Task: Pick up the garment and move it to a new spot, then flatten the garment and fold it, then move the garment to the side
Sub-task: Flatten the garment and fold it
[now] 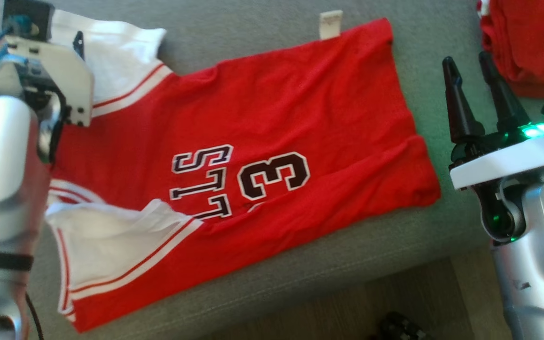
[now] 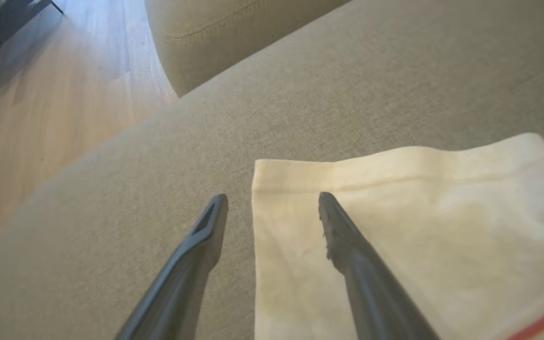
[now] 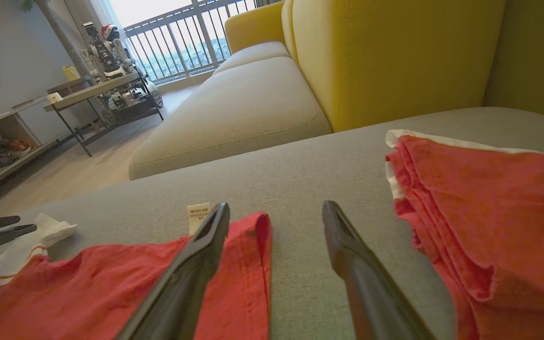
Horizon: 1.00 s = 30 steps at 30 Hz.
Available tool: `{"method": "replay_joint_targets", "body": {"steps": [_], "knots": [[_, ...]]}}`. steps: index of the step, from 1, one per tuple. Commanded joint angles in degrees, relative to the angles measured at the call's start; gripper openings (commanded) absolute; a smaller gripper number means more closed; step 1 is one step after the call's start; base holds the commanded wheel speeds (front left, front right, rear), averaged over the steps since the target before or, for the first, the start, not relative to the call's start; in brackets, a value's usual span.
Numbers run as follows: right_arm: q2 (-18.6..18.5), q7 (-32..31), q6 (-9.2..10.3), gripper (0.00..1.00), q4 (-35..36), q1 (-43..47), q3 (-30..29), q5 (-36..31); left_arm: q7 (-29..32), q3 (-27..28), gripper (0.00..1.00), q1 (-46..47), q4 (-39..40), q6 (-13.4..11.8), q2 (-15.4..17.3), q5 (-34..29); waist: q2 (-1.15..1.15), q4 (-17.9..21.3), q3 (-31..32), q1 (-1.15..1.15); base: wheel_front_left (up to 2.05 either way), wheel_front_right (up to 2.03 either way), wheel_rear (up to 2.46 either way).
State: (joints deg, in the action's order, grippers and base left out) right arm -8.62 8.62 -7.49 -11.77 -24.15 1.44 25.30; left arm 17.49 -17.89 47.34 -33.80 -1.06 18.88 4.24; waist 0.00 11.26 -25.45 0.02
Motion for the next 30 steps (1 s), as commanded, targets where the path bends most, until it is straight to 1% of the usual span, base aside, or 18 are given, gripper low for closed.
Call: {"method": "replay_joint_targets", "body": {"steps": [1, 10, 12, 15, 16, 17, 18, 20, 22, 27, 28, 30], "knots": [[-0.4, 0.9, 0.0, 1.0, 1.4, -1.2, 0.9, 0.6, 0.5, 1.4, 1.0, 3.6, 0.5, -0.2, 3.3, -1.1, 0.0, 1.6, -1.4, -0.02, 0.0, 0.0, 0.0], [-0.5, 2.4, 0.0, 1.0, -2.0, -2.1, 1.3, 1.1, 2.9, 0.5, 1.0, 9.6, -7.6, -0.7, 4.6, -2.4, 0.0, 3.4, -2.0, -0.02, 0.0, 0.0, 0.0], [-0.5, 2.7, 0.0, 1.0, -2.6, -2.3, 1.5, 1.1, 3.9, 0.0, 1.0, 10.1, -9.2, 0.4, 4.4, -2.2, 0.0, 3.6, -2.0, -0.02, 0.0, 0.0, 0.0], [-0.7, 3.0, 0.0, 1.0, -3.4, -2.4, 1.4, 1.2, 5.4, -0.7, 1.0, 10.5, -10.8, 1.3, 4.0, -1.9, 0.0, 3.4, -1.8, -0.02, 0.0, 0.0, 0.0], [-0.8, 3.1, 0.0, 1.0, -3.7, -2.5, 1.3, 1.2, 5.8, -0.8, 0.95, 10.5, -11.1, 1.7, 3.8, -1.6, 0.0, 3.3, -1.8, -0.02, 0.0, 0.0, 0.0], [-0.9, 3.1, 0.0, 1.0, -3.9, -2.6, 1.2, 1.2, 6.1, -0.8, 0.45, 10.6, -11.5, 2.1, 3.6, -1.2, 0.0, 3.1, -1.7, -0.02, 0.0, 0.0, 0.0], [-1.0, 3.1, 0.0, 1.0, -4.1, -2.7, 1.0, 1.2, 6.1, -0.8, 0.0, 10.7, -11.6, 2.7, 3.4, -0.7, 0.0, 2.9, -1.6, -0.02, 0.0, 0.0, 0.0], [-1.0, 3.1, 0.0, 1.0, -4.3, -3.0, 0.9, 1.2, 5.8, -0.8, 0.0, 10.7, -11.7, 3.7, 2.7, 0.3, 0.0, 2.4, -1.3, -0.02, 0.0, 0.0, 0.0], [-1.1, 2.9, 0.0, 1.0, -4.3, -3.2, 0.7, 1.3, 4.1, -0.6, 0.0, 10.8, -11.0, 3.7, 2.2, 0.9, 0.0, 1.6, -1.1, -0.02, 0.0, 0.0, 0.0], [-2.7, 1.6, 0.0, 1.0, -4.7, -4.7, 1.4, 0.9, -2.3, -0.1, 0.0, 10.4, -7.5, 2.3, 0.9, 1.9, 0.0, -1.1, -0.4, -0.02, 0.0, 0.0, 0.0], [-3.5, 0.3, 0.0, 1.0, -5.2, -5.8, 1.7, 1.2, -5.2, 0.2, 0.0, 9.5, -5.4, 1.6, 0.2, 2.4, 0.0, -2.6, -0.1, -0.02, 0.0, 0.0, 0.0], [-4.8, -1.5, 0.0, 1.0, -6.3, -7.3, 1.9, 0.9, -8.0, 0.3, 0.0, 8.3, -2.9, 0.8, -0.4, 2.7, 0.0, -4.3, 0.1, -0.02, 0.0, 0.0, 0.0]]}}
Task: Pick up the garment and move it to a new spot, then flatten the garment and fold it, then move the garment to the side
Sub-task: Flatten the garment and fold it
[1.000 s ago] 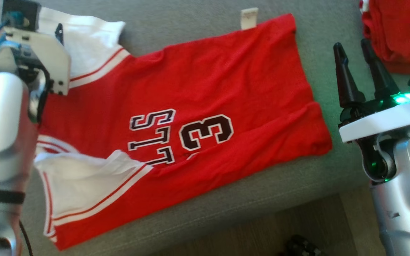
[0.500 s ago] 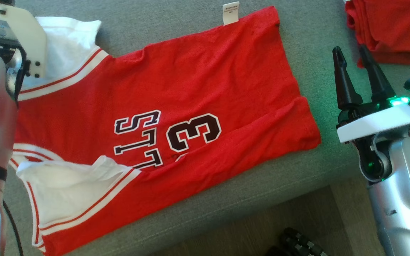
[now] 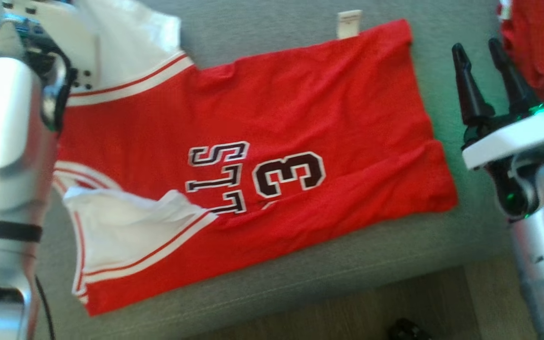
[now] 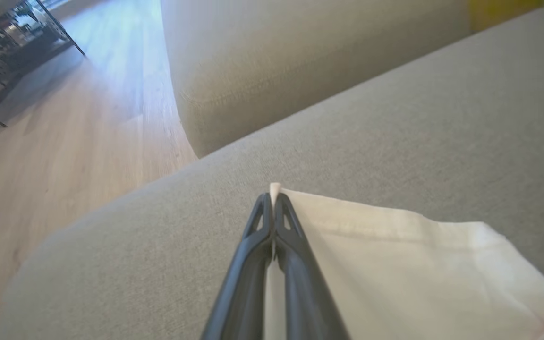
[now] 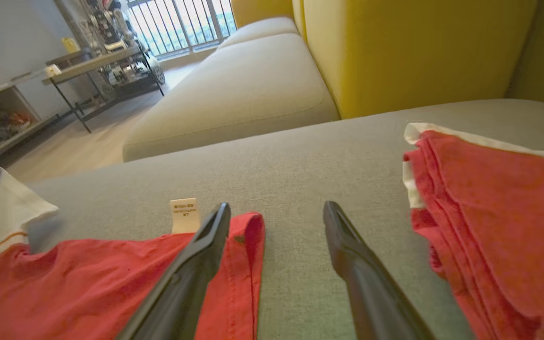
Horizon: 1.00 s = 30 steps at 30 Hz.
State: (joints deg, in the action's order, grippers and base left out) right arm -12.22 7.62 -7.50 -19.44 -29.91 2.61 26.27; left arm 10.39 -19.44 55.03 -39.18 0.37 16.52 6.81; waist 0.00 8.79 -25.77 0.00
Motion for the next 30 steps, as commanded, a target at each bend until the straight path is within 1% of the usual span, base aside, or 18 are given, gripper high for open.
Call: {"method": "replay_joint_targets", "body": {"steps": [1, 6, 10, 12, 15, 17, 18, 22, 30], "knots": [[-1.7, -1.5, 0.01, 1.0, 0.7, -2.4, 1.0, 0.1, -2.2, 1.9, 0.0, -0.2, 3.9, -1.0, 1.6, 0.3, 0.0, -2.7, 0.6, 0.0, 0.0, 0.0, 0.0], [-5.6, -6.1, 0.01, 1.0, -3.8, -7.2, 3.1, 0.6, -7.2, 1.6, 0.0, -4.8, 11.3, -3.3, -0.6, 1.0, 0.0, -7.0, 1.1, 0.0, 0.0, 0.0, 0.0], [-9.4, -9.1, 0.01, 1.0, -8.9, -10.8, 7.5, -0.2, -9.6, 1.3, 0.0, -8.6, 16.9, -4.8, -2.0, 1.5, 0.0, -9.7, 1.5, 0.0, 0.0, 0.0, 0.0], [-10.7, -10.7, 0.01, 1.0, -11.9, -12.4, 9.3, 1.3, -10.5, 0.7, 0.0, -10.4, 19.3, -5.6, -2.8, 1.5, 0.0, -10.9, 1.7, 0.0, 0.0, 0.0, 0.0], [-13.4, -11.8, 0.01, 1.0, -16.1, -14.6, 12.4, 1.8, -11.1, -0.2, 0.0, -12.8, 21.8, -6.3, -3.9, 1.5, 0.0, -12.4, 2.2, 0.0, 0.0, 0.0, 0.0], [-14.7, -12.7, 0.01, 1.0, -18.7, -15.6, 14.7, 1.9, -11.0, -0.7, 0.0, -14.0, 23.0, -6.6, -4.1, 1.5, 0.0, -13.0, 2.4, 0.0, 0.0, 0.0, 0.0], [-14.7, -12.7, 0.01, 1.0, -18.7, -15.6, 14.7, 1.9, -11.0, -0.7, 0.0, -14.0, 23.0, -6.6, -4.1, 1.5, 0.0, -13.0, 2.4, 0.0, 0.0, 0.0, 0.0], [-16.7, -13.9, 0.01, 1.0, -22.7, -17.0, 19.2, 2.6, -10.4, -1.3, 0.0, -16.0, 24.5, -6.9, -4.1, 1.8, 0.0, -13.4, 3.0, 0.0, 0.0, 0.0, 0.0], [-17.8, -11.9, 0.01, 1.0, -27.0, -19.8, 25.0, 6.3, -9.2, -1.4, 0.0, -17.5, 26.2, -7.4, -2.8, 1.9, 0.0, -13.3, 3.3, 0.0, 0.0, 0.0, 0.0]]}}
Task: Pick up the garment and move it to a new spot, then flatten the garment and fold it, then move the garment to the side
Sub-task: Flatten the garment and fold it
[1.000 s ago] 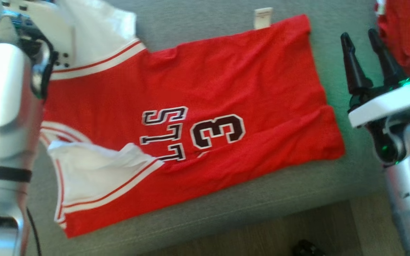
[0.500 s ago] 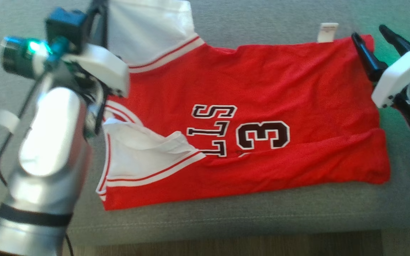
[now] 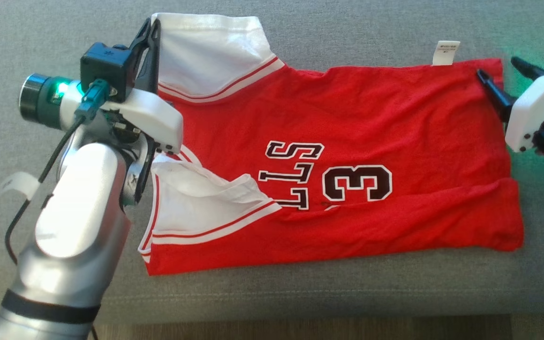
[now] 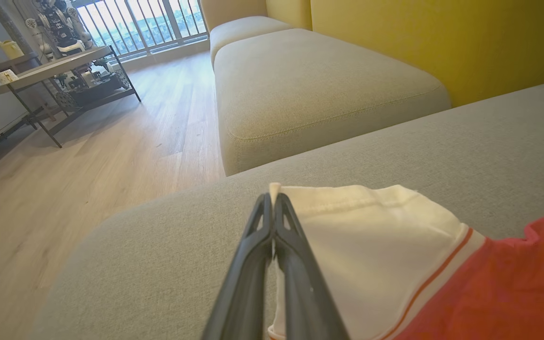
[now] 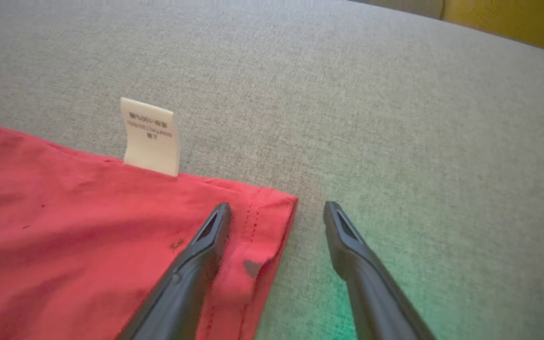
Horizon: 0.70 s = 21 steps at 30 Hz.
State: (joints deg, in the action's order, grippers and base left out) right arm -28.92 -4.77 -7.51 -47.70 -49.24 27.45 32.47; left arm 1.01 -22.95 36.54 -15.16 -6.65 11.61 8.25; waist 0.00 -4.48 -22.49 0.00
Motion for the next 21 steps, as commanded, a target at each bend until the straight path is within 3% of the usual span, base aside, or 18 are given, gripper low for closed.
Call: {"method": "replay_joint_targets", "body": {"steps": [1, 8, 9, 10, 14, 21], "knots": [[-1.3, 1.1, 0.02, 1.0, 0.8, -0.9, 0.9, 0.3, 0.3, 2.0, 0.0, 1.0, 2.3, -0.5, 2.2, 0.4, 0.0, 0.0, -0.1, 0.0, 0.0, 0.0, 0.0], [-1.9, 3.5, 0.02, 1.0, -3.0, -3.4, 5.5, 1.9, 1.3, 1.5, 0.0, 0.7, 3.2, -0.6, 2.6, 0.5, 0.0, -0.5, -0.5, 0.0, 0.0, 0.0, 0.0], [-2.0, 3.5, 0.02, 0.42, -3.3, -3.6, 6.3, 2.4, 1.3, 1.4, 0.0, 0.7, 3.3, -0.7, 2.6, 0.6, 0.0, -0.6, -0.5, 0.0, 0.0, 0.0, 0.0], [-2.1, 3.5, 0.02, 0.0, -3.3, -3.6, 7.3, 2.9, 1.4, 1.4, 0.0, 0.7, 3.3, -0.7, 2.6, 0.6, 0.0, -0.7, -0.5, 0.0, 0.0, 0.0, 0.0], [-3.0, 4.8, 0.02, 0.0, -3.1, -3.8, 10.4, 5.3, 2.2, 1.4, 0.0, 0.1, 2.9, -0.8, 2.7, 1.3, 0.0, -0.8, -0.1, 0.0, 0.0, 0.0, 0.0], [-3.9, 12.5, 0.02, 0.0, -5.8, -3.5, 11.9, 6.7, 1.6, 2.2, 0.0, -1.5, 2.8, -1.3, 3.7, 2.4, 0.0, -0.5, 2.2, 0.0, 0.0, 0.0, 0.0]]}}
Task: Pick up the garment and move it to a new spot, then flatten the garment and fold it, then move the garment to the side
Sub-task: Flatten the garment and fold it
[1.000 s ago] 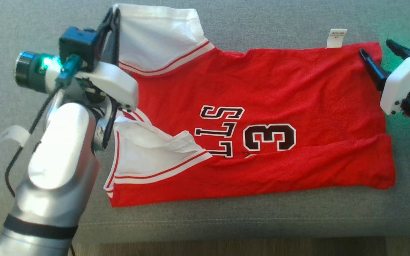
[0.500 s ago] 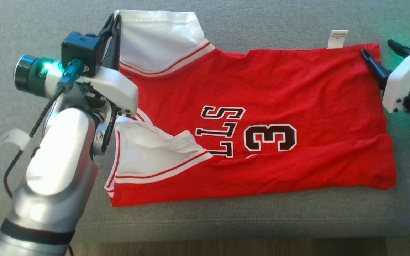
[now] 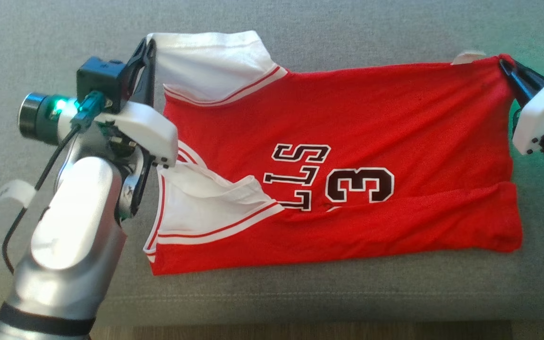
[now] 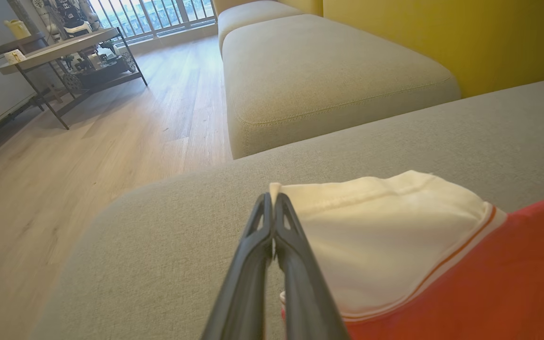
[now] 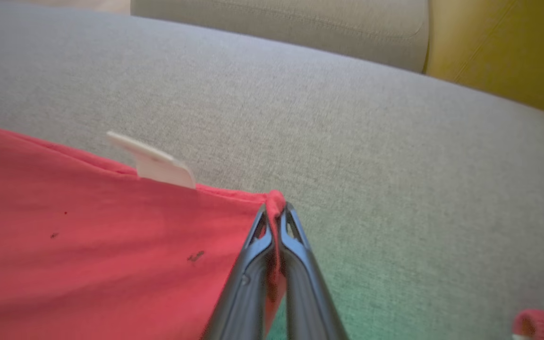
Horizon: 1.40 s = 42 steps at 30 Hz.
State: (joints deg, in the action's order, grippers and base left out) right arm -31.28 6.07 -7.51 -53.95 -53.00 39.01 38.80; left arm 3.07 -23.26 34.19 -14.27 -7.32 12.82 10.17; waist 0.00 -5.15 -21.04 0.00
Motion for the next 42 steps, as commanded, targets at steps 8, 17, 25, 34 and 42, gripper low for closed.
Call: {"method": "replay_joint_targets", "body": {"steps": [8, 17, 25, 34, 42], "knots": [[-1.5, 7.9, 0.02, 0.0, -0.1, 2.9, 1.0, 0.9, -2.1, 4.7, 0.0, -2.0, 2.4, -1.7, 4.0, 2.1, 0.0, 0.4, 4.2, 0.0, 0.0, 0.0, 0.0], [-1.1, 8.9, 0.02, 0.0, 3.5, 6.3, -1.3, -0.6, -3.4, 5.4, 0.0, -5.5, 3.7, -1.6, 5.6, 3.4, 0.0, 0.6, 7.0, 0.0, 0.0, 0.0, 0.0], [-2.4, 8.8, 0.02, 0.0, 6.5, 13.9, 0.5, -1.0, -0.9, 2.7, 0.0, -12.5, 6.6, 0.4, 9.7, 2.3, 0.0, 0.9, 9.9, 0.0, 0.0, 0.0, 0.0], [-6.3, 4.6, 0.02, 0.0, 10.3, 18.0, 3.5, 1.5, 3.6, -0.9, 0.0, -19.9, 12.5, 3.2, 15.3, 0.9, 0.0, 1.4, 11.6, 0.0, 0.0, 0.0, 0.0], [-9.3, 0.2, 0.02, 0.0, 14.6, 20.5, 6.1, 3.2, 8.0, -4.0, 0.0, -25.3, 16.8, 5.6, 19.5, 0.2, 0.0, 1.6, 12.2, 0.0, 0.0, 0.0, 0.0]]}}
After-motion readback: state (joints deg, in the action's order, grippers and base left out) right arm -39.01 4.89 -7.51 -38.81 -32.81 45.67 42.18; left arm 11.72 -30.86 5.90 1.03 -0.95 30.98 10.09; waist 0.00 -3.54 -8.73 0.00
